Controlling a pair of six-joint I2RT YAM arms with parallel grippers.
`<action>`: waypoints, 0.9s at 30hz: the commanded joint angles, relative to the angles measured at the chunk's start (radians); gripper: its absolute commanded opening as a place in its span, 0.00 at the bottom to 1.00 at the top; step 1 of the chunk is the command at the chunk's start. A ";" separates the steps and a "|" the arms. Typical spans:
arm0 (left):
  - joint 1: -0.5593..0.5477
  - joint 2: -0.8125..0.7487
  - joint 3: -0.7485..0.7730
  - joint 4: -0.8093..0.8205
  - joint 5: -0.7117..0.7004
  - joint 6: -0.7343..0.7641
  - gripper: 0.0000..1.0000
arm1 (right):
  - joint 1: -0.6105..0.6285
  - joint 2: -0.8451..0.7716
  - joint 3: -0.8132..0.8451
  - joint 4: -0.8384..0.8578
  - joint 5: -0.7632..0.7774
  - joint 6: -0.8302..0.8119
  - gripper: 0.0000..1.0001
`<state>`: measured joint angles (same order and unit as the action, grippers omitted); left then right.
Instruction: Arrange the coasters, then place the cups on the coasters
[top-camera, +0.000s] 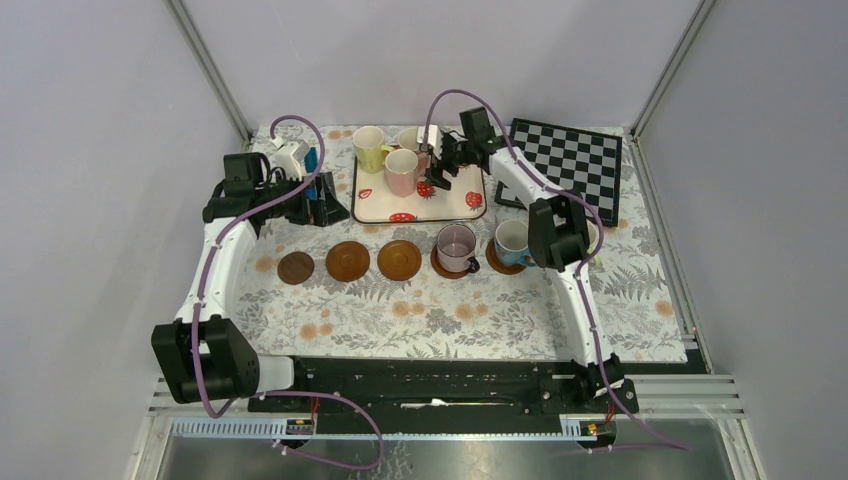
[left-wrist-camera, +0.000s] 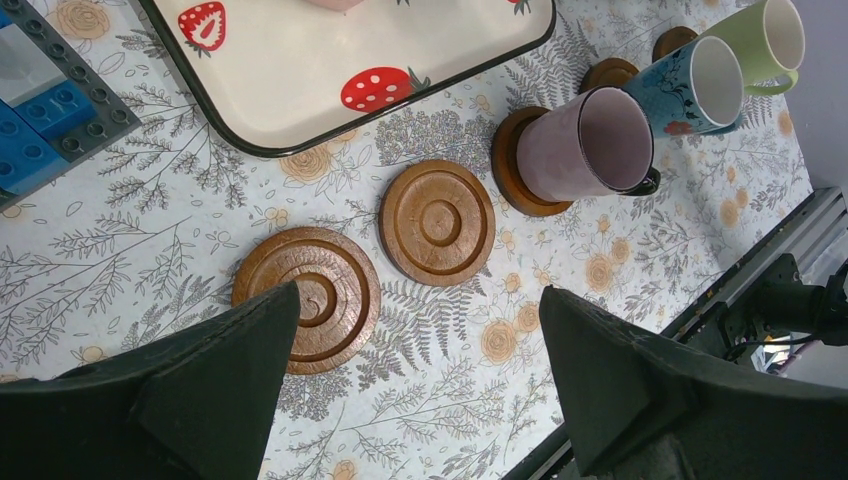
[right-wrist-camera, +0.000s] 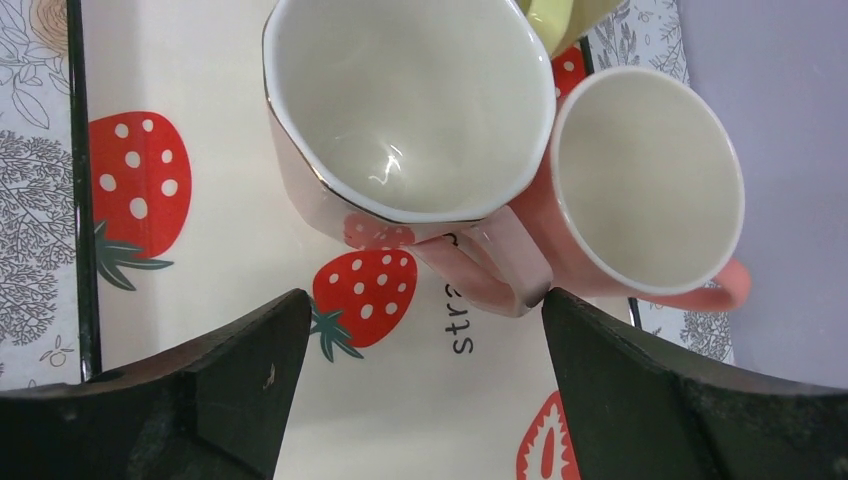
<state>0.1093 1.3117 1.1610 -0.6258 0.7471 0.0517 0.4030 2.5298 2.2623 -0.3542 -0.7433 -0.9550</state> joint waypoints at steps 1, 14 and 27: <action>0.002 -0.025 -0.008 0.051 0.012 0.005 0.99 | 0.031 -0.038 0.006 -0.043 -0.053 -0.079 0.92; 0.000 -0.045 -0.011 0.051 0.007 0.004 0.99 | 0.043 -0.120 -0.075 -0.123 -0.093 -0.121 0.71; 0.001 -0.051 -0.008 0.051 0.001 -0.004 0.99 | 0.115 -0.219 -0.310 0.145 0.081 0.110 0.68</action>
<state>0.1093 1.2968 1.1511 -0.6258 0.7448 0.0513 0.4801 2.3829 1.9751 -0.3202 -0.7349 -0.9463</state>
